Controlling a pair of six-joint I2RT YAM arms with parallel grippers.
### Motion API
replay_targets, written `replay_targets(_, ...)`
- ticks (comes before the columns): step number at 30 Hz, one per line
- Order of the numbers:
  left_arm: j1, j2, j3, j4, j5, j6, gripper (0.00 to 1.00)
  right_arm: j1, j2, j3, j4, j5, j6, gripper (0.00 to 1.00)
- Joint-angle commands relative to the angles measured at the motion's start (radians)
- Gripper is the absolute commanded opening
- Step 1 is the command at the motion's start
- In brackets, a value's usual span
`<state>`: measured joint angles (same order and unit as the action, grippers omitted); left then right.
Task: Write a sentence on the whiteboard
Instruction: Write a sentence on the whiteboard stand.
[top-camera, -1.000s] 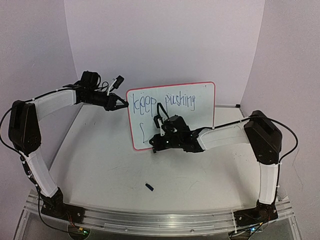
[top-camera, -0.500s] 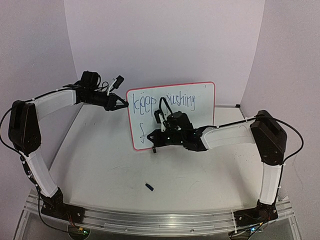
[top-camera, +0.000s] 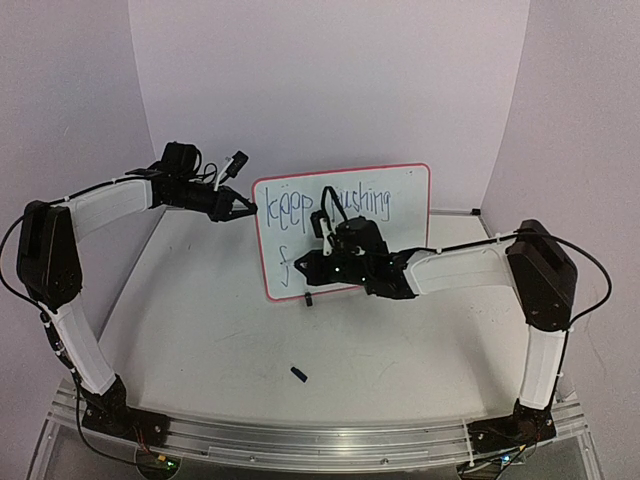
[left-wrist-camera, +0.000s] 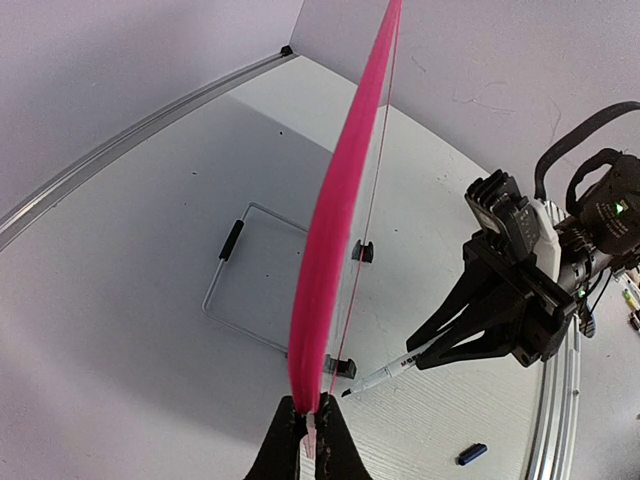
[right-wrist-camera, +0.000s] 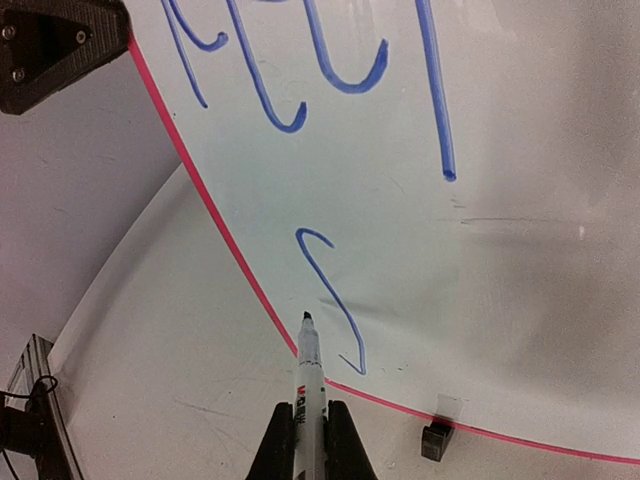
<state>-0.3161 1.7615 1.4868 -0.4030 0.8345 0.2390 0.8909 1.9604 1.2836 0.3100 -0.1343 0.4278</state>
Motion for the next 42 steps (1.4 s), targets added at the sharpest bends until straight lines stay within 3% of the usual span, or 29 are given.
replay_targets(1,-0.021,-0.011,0.016,-0.08,-0.02,0.02,0.0,0.0,0.03,0.054,-0.009,0.031,0.001,0.0)
replay_targets(23,-0.021,-0.009,0.016,-0.081,-0.018,0.02,0.0,0.0,-0.031,-0.014,-0.008,0.184,0.029,0.0)
replay_targets(42,-0.021,-0.013,0.016,-0.08,-0.019,0.02,0.0,0.0,-0.07,-0.04,0.001,0.166,0.022,0.0)
